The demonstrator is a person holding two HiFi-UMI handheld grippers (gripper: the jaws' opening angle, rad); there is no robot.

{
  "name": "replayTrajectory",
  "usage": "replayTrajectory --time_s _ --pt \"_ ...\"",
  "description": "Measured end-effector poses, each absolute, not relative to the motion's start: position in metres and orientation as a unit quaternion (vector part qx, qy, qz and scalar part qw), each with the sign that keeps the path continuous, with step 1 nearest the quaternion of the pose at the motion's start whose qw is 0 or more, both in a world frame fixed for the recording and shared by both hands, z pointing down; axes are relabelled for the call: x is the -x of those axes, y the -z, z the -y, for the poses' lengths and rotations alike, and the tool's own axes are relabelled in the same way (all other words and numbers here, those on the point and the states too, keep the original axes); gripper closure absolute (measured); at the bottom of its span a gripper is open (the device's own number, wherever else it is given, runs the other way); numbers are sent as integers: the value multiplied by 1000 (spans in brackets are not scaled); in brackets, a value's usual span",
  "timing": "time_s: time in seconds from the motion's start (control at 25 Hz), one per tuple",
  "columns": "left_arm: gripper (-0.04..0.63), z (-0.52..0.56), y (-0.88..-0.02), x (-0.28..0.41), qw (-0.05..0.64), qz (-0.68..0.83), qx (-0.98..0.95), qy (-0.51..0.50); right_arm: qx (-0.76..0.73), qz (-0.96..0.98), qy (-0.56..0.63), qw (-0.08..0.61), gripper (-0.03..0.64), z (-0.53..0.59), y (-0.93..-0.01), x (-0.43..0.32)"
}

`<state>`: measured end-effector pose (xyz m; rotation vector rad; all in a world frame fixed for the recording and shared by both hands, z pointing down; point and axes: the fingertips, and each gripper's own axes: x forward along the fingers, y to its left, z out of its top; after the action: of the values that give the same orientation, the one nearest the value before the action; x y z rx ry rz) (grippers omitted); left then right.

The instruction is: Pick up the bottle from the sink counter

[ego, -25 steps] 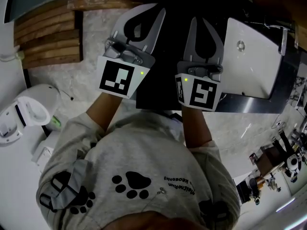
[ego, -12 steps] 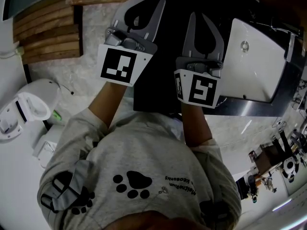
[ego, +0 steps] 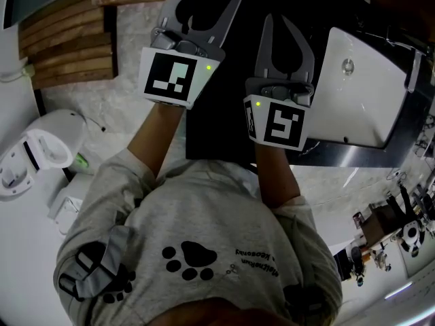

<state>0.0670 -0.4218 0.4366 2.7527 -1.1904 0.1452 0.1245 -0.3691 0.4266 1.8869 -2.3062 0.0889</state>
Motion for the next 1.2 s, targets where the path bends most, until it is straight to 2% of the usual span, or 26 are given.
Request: replayTrajectory --time_s 0.28,0.72,1.08,1.2 --pt "429 434 -447 -73 77 397 -913 -58 -632 769 -39 84 616 372 -433 -127" --pt "307 450 -459 -83 93 384 -914 -97 -640 762 -45 84 616 371 -434 -131" --pt "247 464 -469 -92 106 375 -912 -129 -648 756 -50 83 616 373 -434 -138" --pt "245 469 -472 -96 108 373 -911 -138 -650 754 -51 83 616 374 -435 -140"
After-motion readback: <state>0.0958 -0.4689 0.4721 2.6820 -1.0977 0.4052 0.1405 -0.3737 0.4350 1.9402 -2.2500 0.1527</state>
